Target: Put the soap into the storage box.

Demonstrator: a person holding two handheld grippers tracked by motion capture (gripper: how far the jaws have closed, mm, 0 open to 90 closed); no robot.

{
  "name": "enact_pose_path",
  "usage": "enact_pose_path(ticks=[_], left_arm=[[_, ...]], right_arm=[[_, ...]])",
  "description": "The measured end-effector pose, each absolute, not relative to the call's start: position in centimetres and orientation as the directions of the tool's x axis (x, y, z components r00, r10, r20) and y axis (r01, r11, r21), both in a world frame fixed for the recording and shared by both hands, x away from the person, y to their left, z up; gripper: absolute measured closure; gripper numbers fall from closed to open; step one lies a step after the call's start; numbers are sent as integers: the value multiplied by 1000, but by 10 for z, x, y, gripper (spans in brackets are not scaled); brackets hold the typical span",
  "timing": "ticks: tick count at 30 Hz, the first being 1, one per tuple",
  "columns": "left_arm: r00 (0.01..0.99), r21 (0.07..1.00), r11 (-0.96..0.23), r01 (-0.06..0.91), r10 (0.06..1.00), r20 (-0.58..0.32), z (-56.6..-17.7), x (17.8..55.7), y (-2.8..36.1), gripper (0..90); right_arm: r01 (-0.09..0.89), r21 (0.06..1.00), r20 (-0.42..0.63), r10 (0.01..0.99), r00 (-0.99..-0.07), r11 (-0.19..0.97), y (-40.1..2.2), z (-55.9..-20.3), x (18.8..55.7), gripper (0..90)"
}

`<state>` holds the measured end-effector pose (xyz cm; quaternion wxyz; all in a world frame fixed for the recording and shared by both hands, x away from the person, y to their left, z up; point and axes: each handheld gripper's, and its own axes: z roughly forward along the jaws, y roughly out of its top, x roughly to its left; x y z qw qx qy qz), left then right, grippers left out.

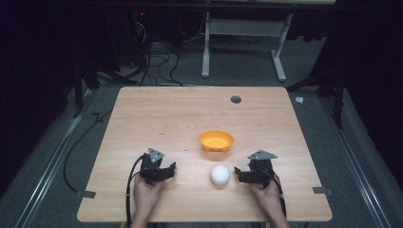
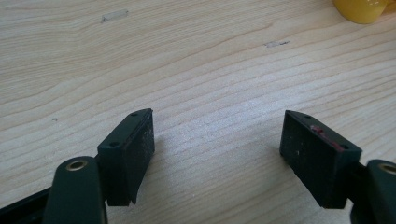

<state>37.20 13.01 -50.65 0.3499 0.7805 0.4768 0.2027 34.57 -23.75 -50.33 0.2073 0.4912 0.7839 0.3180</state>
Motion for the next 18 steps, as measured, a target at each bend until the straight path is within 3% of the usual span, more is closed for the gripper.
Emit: enact_pose_path(ticks=[6, 9, 12, 18], left_arm=[[463, 740, -300, 602, 886, -17, -506, 372, 130, 267], [463, 740, -300, 602, 886, -18, -506, 372, 130, 267], [463, 740, -300, 602, 886, -18, -506, 372, 130, 267], [463, 740, -300, 602, 886, -17, -507, 372, 130, 267]], right_arm=[[634, 702, -11, 894, -448, 326, -237, -503, 343, 154], [628, 699, -11, 883, -469, 342, -234, -501, 342, 234], [625, 702, -14, 884, -466, 341, -234, -501, 342, 241], [573, 756, -9, 879, -476, 317, -238, -484, 333, 254]])
